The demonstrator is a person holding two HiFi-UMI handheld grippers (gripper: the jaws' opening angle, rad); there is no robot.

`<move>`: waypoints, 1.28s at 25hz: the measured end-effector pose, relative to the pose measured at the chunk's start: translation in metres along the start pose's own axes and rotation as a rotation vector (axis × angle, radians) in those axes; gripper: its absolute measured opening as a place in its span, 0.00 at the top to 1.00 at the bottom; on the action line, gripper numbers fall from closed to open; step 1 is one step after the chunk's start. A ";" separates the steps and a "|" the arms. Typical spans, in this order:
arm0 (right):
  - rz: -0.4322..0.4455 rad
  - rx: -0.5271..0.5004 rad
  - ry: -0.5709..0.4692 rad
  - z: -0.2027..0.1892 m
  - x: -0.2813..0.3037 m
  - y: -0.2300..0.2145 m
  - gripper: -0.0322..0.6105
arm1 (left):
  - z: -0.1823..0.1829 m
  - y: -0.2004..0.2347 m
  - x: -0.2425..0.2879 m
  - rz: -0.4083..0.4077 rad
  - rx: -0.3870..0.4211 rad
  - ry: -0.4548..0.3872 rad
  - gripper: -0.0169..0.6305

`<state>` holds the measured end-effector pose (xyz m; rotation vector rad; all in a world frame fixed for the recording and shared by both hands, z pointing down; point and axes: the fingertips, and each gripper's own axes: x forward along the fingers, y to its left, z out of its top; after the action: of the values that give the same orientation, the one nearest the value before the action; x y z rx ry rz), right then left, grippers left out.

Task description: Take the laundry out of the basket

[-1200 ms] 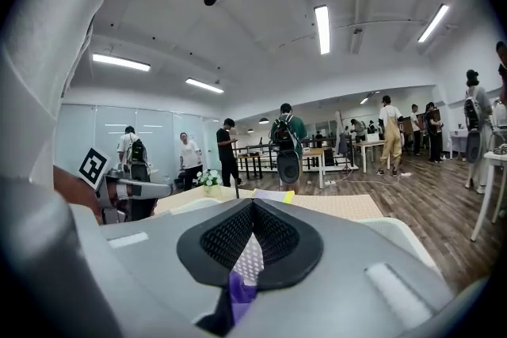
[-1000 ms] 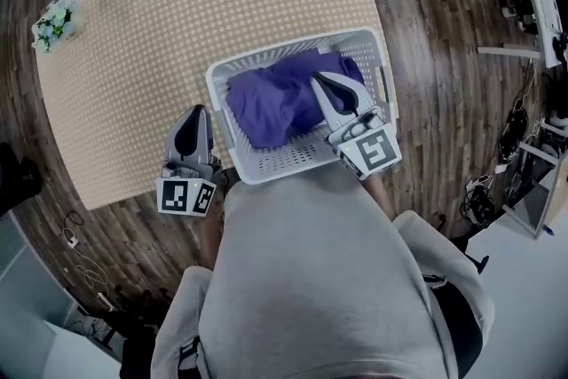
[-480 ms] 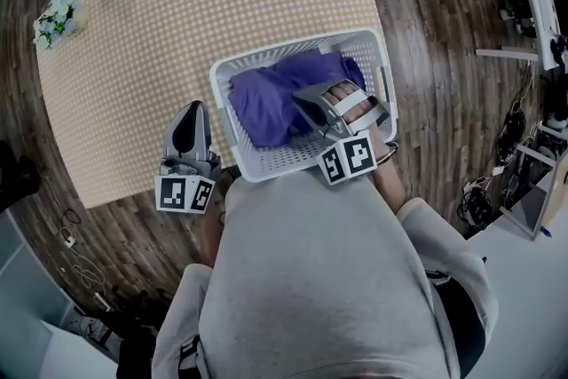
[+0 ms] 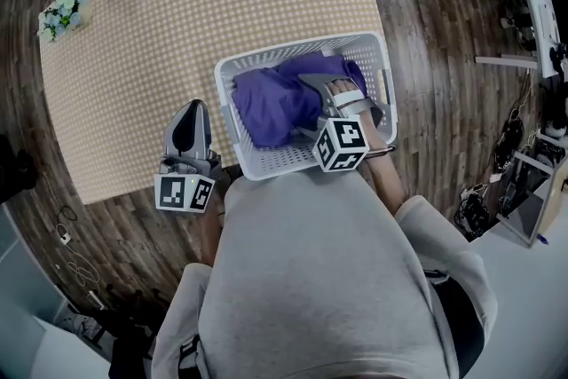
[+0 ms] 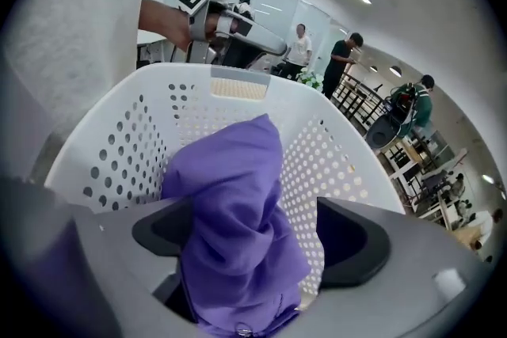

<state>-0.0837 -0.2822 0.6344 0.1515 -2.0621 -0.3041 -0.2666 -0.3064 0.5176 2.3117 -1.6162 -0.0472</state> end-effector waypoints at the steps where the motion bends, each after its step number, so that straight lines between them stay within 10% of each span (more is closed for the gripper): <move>1: 0.012 0.003 -0.010 0.003 -0.002 0.000 0.18 | 0.001 0.001 -0.002 0.004 0.000 -0.002 0.96; 21: 0.286 -0.074 0.302 -0.053 0.126 0.043 0.02 | 0.007 0.019 -0.013 0.047 -0.021 -0.027 0.96; 32: 0.329 -0.070 0.298 -0.050 0.121 0.051 0.17 | 0.010 0.019 -0.010 0.046 -0.037 -0.043 0.96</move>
<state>-0.0982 -0.2691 0.7741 -0.1751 -1.7430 -0.1397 -0.2900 -0.3052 0.5119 2.2598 -1.6741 -0.1165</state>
